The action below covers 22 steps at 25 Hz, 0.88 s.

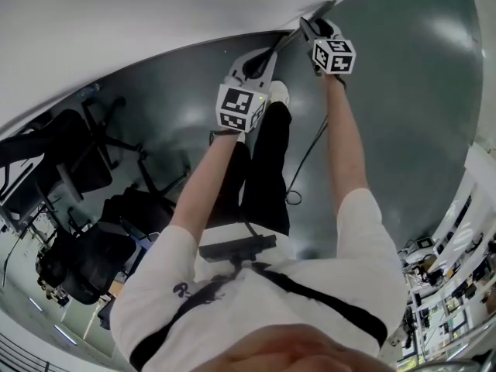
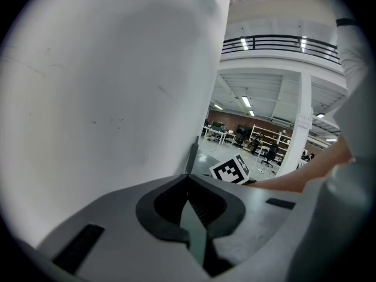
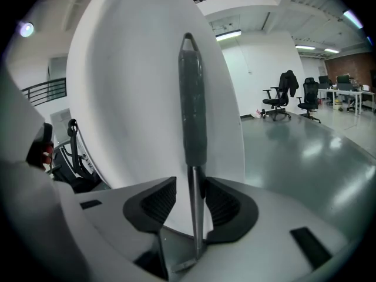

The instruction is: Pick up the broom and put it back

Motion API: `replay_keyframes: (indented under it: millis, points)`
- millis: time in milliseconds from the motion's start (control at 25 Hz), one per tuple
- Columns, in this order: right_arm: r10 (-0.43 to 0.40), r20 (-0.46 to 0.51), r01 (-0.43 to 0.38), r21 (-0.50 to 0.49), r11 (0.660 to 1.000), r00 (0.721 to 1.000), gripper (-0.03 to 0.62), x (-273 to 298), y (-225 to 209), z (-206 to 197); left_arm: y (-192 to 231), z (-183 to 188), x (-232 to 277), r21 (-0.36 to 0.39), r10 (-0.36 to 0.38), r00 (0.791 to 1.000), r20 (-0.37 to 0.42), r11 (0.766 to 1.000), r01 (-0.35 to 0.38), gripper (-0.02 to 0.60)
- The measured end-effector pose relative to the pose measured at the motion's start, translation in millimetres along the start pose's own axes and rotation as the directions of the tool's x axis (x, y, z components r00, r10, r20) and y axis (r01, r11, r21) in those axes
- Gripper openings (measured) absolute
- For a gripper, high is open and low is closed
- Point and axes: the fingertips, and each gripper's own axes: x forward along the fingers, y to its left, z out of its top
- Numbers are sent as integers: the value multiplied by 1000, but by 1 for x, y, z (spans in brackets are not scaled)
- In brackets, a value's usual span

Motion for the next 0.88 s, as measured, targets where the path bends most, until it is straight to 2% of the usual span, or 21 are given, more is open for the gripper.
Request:
replay_keyframes:
  millis: [160,200,400,520,720,880]
  points:
    - [-2,-15,1,-16,1000,1000,142,3,2,1,5,-6,-7,-11,6,1000,-12,1000,-6,12]
    - [-5,-20,5,-20,1000,1000,95,1,5,1,6,-7,-11,-16,9,1000,-13,1000,-9,12]
    - [-22,-38,20,-61,998,999,95,-18,25,1,10,3,-27,-36,23,1000,8,999,-23,12]
    - [-34,-45,31,-73,997,998,95,-38,44,-8,8,6,-36,-56,10,1000,-5,998,-10,12]
    - [-118,-50,116,-30,993,992,95,-72,61,-21,5,6,-57,-92,8,1000,-13,996,-9,12]
    - [-203,-29,203,19,979,979,95,-100,76,-5,7,21,-80,-105,21,1000,17,994,-19,12]
